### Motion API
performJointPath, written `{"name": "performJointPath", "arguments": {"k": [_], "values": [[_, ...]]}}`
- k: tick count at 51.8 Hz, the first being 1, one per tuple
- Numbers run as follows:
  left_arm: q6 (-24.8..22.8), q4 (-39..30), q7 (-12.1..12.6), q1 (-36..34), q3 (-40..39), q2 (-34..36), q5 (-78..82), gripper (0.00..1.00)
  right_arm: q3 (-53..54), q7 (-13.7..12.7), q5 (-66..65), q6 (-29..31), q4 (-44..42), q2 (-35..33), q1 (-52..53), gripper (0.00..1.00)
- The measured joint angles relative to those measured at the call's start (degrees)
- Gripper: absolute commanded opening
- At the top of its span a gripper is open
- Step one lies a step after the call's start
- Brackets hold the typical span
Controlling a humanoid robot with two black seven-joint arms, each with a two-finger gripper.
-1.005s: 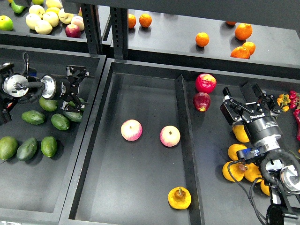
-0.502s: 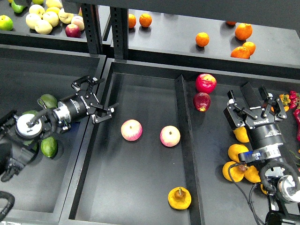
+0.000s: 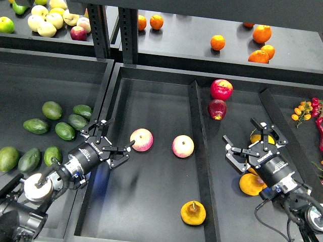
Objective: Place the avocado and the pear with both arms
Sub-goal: 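Bring the left gripper back over the middle bin, then move the right gripper down to the yellow pear near the robot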
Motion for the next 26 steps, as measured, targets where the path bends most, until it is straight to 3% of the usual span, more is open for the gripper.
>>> {"name": "performJointPath", "arguments": {"k": [14, 26], "values": [[0.0, -5.6, 0.0, 7.2, 0.3, 0.0, 0.0, 0.99, -16.4, -0.1, -0.7, 0.3, 0.5, -15.1, 3.8, 1.0], [0.0, -8.6, 0.0, 9.9, 0.3, 0.0, 0.0, 0.99, -26.6, -0.1, -6.3, 2.4, 0.3, -20.6, 8.7, 1.0]]}}
